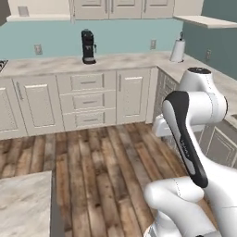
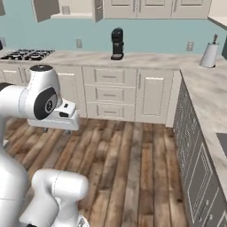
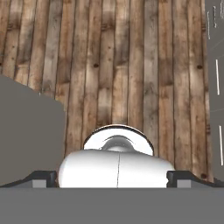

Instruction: There is a bowl on the dining counter. Grab a lemon wedge from the fridge and place it in the bowl. Then get the liquor bottle and glass cup from the cabinet and place them next to the bowl.

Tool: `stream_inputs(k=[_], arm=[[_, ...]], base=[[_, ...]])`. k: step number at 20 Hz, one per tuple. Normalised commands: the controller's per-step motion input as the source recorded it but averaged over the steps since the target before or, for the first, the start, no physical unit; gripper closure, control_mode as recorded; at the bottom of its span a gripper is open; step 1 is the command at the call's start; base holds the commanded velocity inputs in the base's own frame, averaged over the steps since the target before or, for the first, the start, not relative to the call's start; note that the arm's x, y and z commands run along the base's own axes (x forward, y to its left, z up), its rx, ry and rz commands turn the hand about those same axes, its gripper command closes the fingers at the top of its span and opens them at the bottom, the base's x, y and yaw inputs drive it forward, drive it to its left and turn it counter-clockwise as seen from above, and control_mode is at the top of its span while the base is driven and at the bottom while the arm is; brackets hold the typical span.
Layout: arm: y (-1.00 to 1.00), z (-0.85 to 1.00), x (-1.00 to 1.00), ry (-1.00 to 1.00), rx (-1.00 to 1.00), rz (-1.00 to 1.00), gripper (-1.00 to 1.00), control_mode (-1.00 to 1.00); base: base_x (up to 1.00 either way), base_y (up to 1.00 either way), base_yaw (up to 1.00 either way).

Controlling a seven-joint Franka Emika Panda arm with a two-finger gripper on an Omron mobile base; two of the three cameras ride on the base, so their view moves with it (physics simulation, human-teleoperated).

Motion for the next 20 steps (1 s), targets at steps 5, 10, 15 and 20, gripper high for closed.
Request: stream_inputs(k=[5,10,15,20], arm=[[0.00,0.00,0.00,0.00,0.00,0.00,-1.00,1.00],[0.00,0.00,0.00,0.00,0.00,0.00,-1.00,1.00],[0.00,0.00,0.00,0.00,0.00,0.00,-1.00,1.00],[0.00,0.00,0.00,0.00,0.00,0.00,-1.00,1.00]], base=[[1.00,0.00,0.02],[1.00,0.00,0.01],[1.00,0.00,0.00],[1.00,0.04,0.00]])
